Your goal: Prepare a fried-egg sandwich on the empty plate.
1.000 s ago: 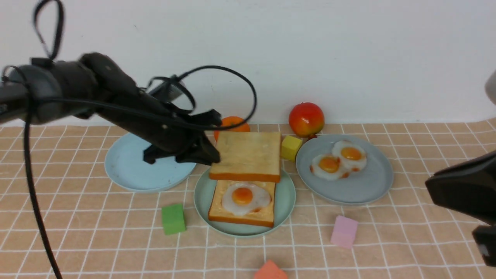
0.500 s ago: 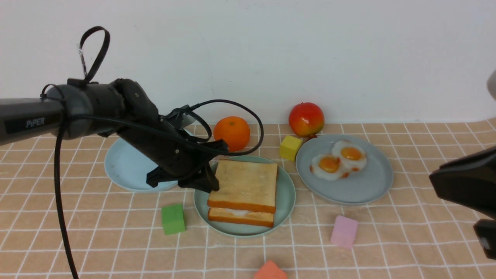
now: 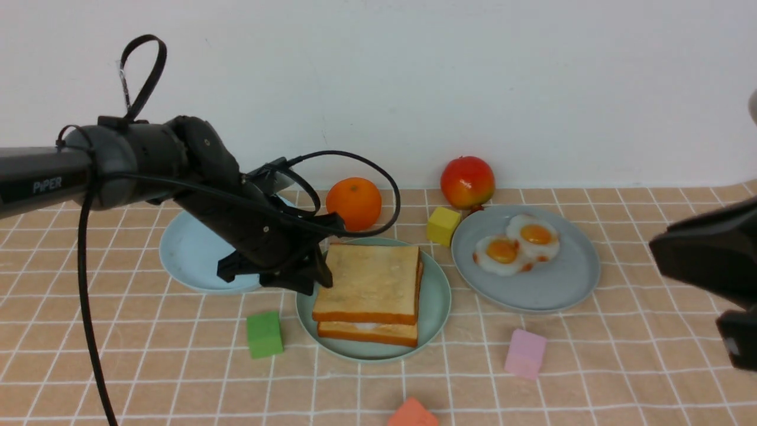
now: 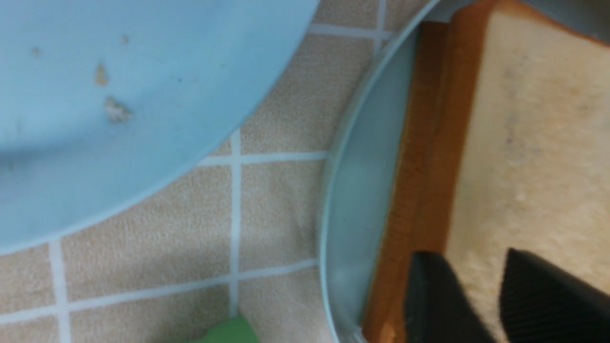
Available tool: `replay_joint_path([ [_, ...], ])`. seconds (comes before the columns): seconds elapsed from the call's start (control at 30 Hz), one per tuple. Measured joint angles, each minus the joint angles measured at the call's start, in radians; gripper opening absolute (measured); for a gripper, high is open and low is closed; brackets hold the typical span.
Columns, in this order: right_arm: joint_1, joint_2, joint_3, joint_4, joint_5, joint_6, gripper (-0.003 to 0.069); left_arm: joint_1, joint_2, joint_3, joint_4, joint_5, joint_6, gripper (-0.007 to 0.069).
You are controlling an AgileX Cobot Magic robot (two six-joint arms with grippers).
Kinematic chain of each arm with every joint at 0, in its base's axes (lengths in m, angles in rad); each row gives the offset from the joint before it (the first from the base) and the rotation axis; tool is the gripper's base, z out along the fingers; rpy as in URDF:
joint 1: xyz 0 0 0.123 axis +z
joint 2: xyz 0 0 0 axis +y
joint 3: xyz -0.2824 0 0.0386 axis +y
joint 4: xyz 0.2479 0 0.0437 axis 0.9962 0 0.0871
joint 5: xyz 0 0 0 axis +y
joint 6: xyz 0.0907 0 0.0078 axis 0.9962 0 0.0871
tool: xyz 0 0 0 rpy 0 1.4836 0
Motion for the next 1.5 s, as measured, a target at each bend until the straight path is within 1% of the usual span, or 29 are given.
replay_joint_path([
  [0.03,0.0,0.0,0.0,-0.015,-0.01,0.005,0.013,0.0,-0.017,0.0,0.002,0.008,-0.009,0.0315],
  [0.1,0.0,0.0,0.0,-0.04,-0.018,0.014,0.013,0.0,-0.043,0.0,0.013,0.025,-0.014,0.0391],
  [0.23,0.0,0.0,0.0,-0.069,-0.02,0.022,0.0133,0.0,-0.105,-0.001,0.067,0.07,-0.017,0.0477],
  [0.37,0.0,-0.009,0.0,-0.07,-0.02,0.029,0.0133,0.0,-0.195,-0.001,0.131,0.103,-0.018,0.0495],
  [0.53,0.0,-0.047,0.001,-0.07,-0.021,0.081,0.0133,0.001,-0.342,-0.001,0.161,0.128,0.001,0.0478],
  [0.6,0.0,-0.098,0.031,-0.06,-0.053,0.099,0.0103,0.001,-0.446,-0.001,0.189,0.173,0.01,0.0434],
  [0.67,0.0,-0.14,0.069,-0.054,-0.088,0.1,0.0057,0.001,-0.514,0.001,0.213,0.202,0.005,0.0394],
  [0.73,0.0,-0.21,0.133,-0.049,-0.125,0.103,-0.0002,0.001,-0.618,0.021,0.245,0.243,-0.004,0.0321],
  [0.77,0.0,-0.248,0.169,-0.049,-0.14,0.106,-0.001,0.001,-0.669,0.039,0.256,0.261,-0.014,0.0282],
  [0.8,0.0,-0.255,0.177,-0.049,-0.14,0.107,-0.0011,0.001,-0.679,0.039,0.258,0.265,-0.015,0.0282],
  [0.87,0.0,-0.37,0.281,-0.056,-0.168,0.14,-0.0015,0.001,-0.824,0.12,0.283,0.309,-0.054,0.0164],
  [1.0,0.0,-0.566,0.419,-0.093,-0.172,0.177,-0.0015,0.001,-1.048,0.272,0.301,0.345,-0.115,0.0021],
  [1.03,0.0,-0.614,0.454,-0.101,-0.172,0.18,-0.0015,0.001,-1.136,0.334,0.303,0.351,-0.137,-0.0014],
  [1.07,0.0,-0.676,0.485,-0.106,-0.171,0.182,-0.0015,0.001,-1.198,0.377,0.303,0.353,-0.154,-0.0013],
  [1.1,0.0,-0.763,0.519,-0.113,-0.171,0.182,-0.0015,0.001,-1.309,0.441,0.305,0.355,-0.192,-0.0013],
  [1.23,0.0,-0.924,0.598,-0.165,-0.17,0.183,-0.0015,0.001,-1.577,0.605,0.318,0.373,-0.326,-0.0013],
  [1.27,0.0,-0.942,0.611,-0.193,-0.167,0.183,-0.0014,0.002,-1.657,0.645,0.333,0.384,-0.373,-0.0013],
  [1.37,0.0,-0.943,0.63,-0.231,-0.156,0.183,-0.0014,0.002,-1.796,0.704,0.349,0.408,-0.433,-0.0013],
  [1.5,0.0,-0.916,0.632,-0.249,-0.179,0.183,-0.0013,0.002,-1.915,0.724,0.368,0.413,-0.455,-0.0013],
])
